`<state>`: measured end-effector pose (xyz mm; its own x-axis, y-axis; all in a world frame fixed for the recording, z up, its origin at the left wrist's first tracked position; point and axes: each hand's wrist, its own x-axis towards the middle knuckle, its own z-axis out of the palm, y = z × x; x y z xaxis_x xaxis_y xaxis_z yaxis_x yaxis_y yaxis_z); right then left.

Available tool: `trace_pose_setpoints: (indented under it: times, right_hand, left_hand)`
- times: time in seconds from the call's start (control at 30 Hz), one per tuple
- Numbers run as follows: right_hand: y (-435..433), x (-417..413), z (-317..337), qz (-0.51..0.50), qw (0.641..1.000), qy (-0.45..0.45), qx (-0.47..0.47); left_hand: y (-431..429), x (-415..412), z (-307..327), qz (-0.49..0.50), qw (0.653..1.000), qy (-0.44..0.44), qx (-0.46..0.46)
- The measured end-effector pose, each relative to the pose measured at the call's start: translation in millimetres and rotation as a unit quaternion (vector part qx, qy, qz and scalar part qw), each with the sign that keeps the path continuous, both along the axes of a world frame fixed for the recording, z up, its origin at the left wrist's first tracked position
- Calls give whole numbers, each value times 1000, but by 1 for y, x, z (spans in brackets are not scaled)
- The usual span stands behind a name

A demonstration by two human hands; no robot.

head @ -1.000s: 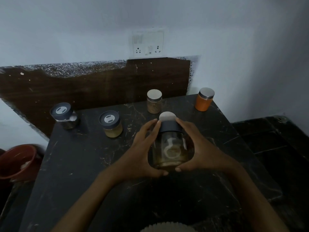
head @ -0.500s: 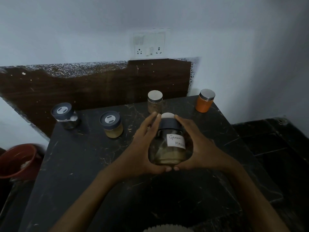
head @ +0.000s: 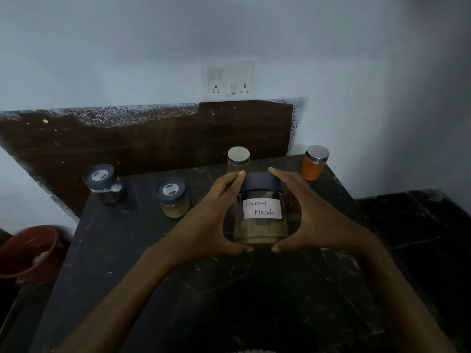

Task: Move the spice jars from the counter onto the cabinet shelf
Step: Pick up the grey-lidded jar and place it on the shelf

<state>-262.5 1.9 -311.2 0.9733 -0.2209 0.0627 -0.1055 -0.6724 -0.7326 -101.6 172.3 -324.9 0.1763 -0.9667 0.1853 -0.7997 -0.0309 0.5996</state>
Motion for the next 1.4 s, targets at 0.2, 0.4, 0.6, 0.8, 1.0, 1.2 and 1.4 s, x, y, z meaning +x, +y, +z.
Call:
trace_pose_setpoints:
  times: [0.2, 0.4, 0.6, 0.8, 1.0, 1.2, 1.4]
  right_hand:
    - [-16, 18, 40, -1, 996, -57, -68]
    - [-28, 43, 110, -20, 980, -125, -154]
    - [-50, 73, 187, -31, 943, -193, -270]
    - [-67, 96, 264, -38, 903, -271, -332]
    - [-77, 122, 335, -28, 860, -352, -369]
    - [-82, 161, 389, -39, 831, -382, -402]
    - [-92, 211, 417, -45, 822, -378, -424]
  left_hand:
    - [-11, 21, 42, 17, 993, -102, -63]
    - [-29, 47, 113, 21, 965, -210, -155]
    - [-47, 76, 189, 44, 926, -296, -231]
    - [-63, 101, 262, 68, 868, -399, -288]
    - [-71, 122, 334, 76, 821, -447, -347]
    - [-76, 148, 387, 133, 786, -490, -352]
    - [-94, 195, 403, 226, 790, -492, -289]
